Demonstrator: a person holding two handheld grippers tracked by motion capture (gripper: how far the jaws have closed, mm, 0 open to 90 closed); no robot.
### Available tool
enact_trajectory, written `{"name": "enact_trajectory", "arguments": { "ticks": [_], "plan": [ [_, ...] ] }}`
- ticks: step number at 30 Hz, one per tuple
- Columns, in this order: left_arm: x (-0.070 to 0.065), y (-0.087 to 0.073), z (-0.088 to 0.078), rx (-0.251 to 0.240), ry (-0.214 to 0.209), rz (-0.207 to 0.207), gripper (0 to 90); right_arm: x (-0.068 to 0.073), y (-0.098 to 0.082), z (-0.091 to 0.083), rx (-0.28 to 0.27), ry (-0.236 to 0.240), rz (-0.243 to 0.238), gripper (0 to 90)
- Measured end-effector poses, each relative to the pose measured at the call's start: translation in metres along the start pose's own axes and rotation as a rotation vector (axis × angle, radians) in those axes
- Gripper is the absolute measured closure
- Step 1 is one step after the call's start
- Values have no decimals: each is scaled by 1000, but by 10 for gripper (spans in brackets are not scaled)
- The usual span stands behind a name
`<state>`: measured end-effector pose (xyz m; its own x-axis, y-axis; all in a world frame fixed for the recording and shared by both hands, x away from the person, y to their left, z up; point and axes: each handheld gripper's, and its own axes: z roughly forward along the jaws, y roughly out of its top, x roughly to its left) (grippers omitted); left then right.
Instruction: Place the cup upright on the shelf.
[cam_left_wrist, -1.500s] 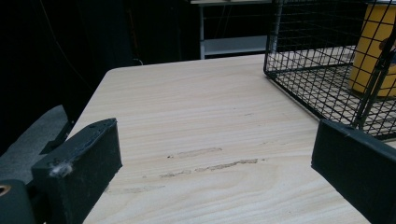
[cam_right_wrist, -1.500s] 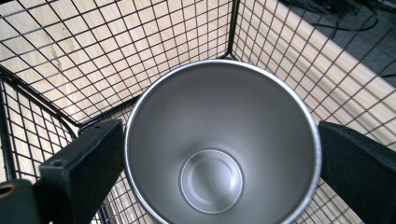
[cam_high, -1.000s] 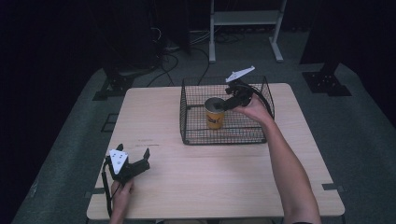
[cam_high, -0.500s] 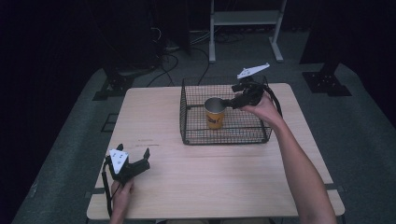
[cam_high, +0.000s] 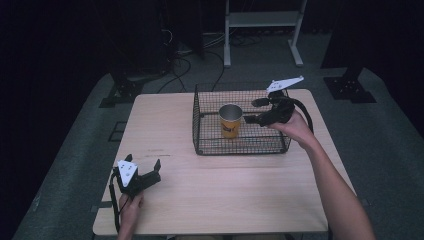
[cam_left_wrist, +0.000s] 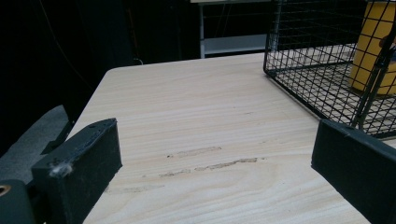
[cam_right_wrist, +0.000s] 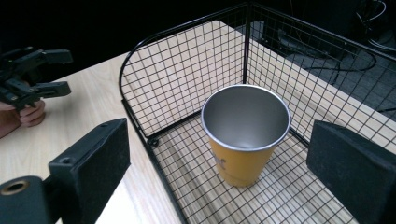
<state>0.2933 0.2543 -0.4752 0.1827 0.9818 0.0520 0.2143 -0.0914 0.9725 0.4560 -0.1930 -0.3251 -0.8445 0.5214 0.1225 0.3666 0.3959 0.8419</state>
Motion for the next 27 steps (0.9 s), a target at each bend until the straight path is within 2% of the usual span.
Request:
{"name": "enact_trajectory", "arguments": {
  "ticks": [12,27],
  "plan": [
    [0,0,0,1,2,3,8,5,-16,-25,-22,0,1,55],
    [0,0,0,1,1,4,8,11,-44,-45,-31,-8,8,55]
  ]
}}
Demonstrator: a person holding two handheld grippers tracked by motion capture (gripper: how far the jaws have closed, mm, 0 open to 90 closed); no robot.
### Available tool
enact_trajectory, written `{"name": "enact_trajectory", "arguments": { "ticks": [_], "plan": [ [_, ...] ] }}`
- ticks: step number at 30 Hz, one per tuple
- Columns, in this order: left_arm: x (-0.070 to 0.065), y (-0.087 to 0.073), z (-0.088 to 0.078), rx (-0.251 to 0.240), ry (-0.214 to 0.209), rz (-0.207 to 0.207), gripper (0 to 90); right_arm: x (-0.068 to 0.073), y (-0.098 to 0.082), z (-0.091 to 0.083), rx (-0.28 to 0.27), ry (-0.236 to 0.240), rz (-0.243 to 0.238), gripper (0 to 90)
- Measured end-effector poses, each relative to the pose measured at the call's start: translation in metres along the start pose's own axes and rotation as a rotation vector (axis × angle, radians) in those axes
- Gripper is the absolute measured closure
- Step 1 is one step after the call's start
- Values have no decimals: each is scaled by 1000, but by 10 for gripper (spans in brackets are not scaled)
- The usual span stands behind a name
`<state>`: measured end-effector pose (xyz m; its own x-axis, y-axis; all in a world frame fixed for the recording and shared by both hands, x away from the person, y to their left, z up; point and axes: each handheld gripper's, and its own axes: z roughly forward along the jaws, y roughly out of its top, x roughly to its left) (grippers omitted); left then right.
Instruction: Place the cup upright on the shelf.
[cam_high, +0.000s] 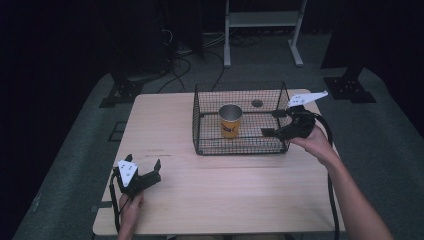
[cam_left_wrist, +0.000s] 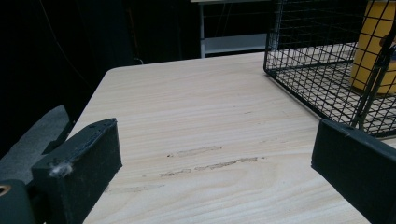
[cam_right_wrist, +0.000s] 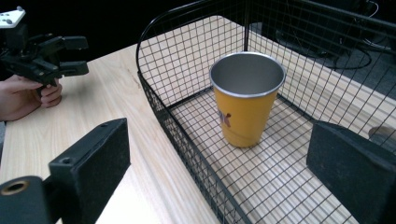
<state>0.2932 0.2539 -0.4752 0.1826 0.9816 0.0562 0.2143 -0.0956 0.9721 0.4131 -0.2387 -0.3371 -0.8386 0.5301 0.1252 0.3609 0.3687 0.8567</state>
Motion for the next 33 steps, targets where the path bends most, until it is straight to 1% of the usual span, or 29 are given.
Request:
{"name": "enact_trajectory", "arguments": {
  "ticks": [3,6,8,10,15,21,26,27,33],
  "plan": [
    [0,0,0,0,0,-1,8,2,-6,-3,-5,5,6,57],
    [0,0,0,-1,0,-3,8,4,-12,-5,0,5,0,57],
    [0,0,0,-1,0,-3,8,5,-15,-6,5,7,4,58],
    [0,0,0,-1,1,-4,8,6,-18,-8,-4,6,4,58],
    [0,0,0,1,0,-1,8,12,-26,-10,-4,16,-1,58],
    [0,0,0,1,0,-1,8,20,-41,-9,2,32,4,58],
    [0,0,0,1,-1,2,8,22,-49,-9,17,19,-1,59],
    [0,0,0,3,-2,5,8,23,-54,-9,21,13,-3,58],
    [0,0,0,1,-2,4,8,23,-67,-13,11,8,14,58]
  ]
}}
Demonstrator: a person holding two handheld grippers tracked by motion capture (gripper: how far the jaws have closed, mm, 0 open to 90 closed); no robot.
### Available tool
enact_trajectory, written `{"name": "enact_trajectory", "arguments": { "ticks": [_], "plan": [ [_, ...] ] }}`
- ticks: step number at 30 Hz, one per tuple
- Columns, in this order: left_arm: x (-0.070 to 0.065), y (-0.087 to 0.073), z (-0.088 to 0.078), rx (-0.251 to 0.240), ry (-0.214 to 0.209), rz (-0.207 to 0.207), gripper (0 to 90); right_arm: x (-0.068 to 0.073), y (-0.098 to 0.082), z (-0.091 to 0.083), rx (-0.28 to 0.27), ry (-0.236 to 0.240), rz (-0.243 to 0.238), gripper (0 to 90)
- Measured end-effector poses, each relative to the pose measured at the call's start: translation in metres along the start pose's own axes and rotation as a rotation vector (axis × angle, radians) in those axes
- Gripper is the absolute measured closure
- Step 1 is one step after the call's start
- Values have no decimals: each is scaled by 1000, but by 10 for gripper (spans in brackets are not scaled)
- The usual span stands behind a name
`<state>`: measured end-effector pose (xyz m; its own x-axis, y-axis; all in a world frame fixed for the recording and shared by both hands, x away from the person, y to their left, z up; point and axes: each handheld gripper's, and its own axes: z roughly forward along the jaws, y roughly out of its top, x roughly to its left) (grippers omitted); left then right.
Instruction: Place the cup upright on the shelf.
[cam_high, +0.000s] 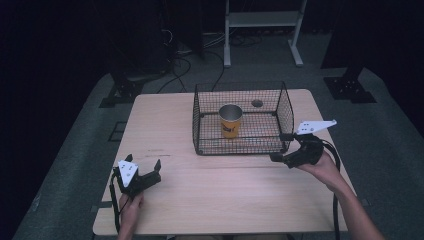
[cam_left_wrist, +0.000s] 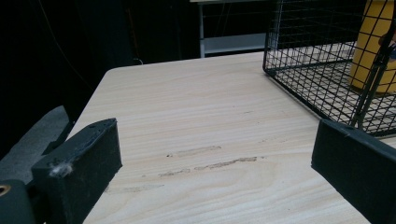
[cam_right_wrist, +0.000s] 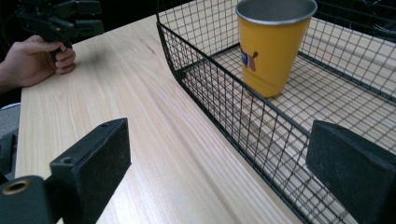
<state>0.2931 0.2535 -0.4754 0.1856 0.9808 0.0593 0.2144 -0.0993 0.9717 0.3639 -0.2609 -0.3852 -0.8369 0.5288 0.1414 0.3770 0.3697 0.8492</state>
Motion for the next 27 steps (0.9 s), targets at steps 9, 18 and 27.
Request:
{"name": "enact_trajectory", "arguments": {
  "ticks": [9,18,27],
  "plan": [
    [0,0,0,0,-2,0,8,1,-21,-4,3,-14,18,59],
    [0,0,0,0,1,-5,8,14,-34,-10,-24,5,34,127],
    [0,0,0,0,2,-5,8,23,-44,-7,-20,22,32,127]
  ]
}}
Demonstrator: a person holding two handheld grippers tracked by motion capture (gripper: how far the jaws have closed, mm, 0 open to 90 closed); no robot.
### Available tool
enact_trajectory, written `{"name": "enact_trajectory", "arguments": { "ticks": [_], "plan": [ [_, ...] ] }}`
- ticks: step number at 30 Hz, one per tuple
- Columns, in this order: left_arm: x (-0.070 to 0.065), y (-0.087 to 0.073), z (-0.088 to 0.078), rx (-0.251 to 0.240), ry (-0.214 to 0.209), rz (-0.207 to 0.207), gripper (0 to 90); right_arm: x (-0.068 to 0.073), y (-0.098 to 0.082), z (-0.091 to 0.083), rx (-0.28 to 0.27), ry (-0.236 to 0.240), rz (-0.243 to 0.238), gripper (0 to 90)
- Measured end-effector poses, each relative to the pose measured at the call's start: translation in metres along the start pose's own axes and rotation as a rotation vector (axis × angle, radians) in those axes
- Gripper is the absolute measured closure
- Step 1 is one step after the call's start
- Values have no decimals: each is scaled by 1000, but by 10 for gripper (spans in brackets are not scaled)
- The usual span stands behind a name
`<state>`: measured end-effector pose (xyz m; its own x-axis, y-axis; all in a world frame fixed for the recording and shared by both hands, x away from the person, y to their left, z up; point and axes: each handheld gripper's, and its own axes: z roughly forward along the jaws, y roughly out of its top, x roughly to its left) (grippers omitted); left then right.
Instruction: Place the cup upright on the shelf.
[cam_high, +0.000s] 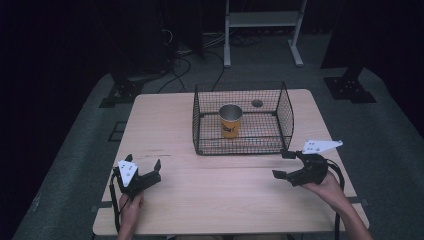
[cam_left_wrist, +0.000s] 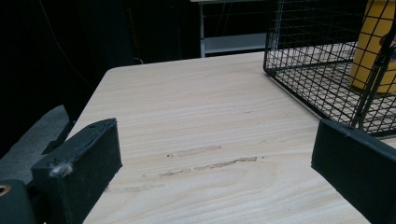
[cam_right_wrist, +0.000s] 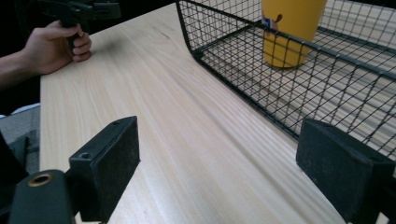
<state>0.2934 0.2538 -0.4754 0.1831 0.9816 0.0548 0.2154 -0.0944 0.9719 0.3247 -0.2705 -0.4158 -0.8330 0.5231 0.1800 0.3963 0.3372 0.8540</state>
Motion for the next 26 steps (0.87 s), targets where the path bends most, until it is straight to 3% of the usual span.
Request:
{"name": "enact_trajectory", "arguments": {
  "ticks": [5,12,16,22,26],
  "plan": [
    [0,0,0,0,0,2,8,1,-10,8,64,-33,-6,127],
    [0,0,0,0,3,0,8,6,-23,8,54,-41,10,128],
    [0,0,1,3,3,-1,8,12,-31,5,45,-74,28,130],
    [-1,0,1,4,6,2,8,28,-57,-1,-141,-53,100,130],
    [-1,0,1,3,4,1,8,34,-67,-1,-147,-42,119,130]
  ]
}}
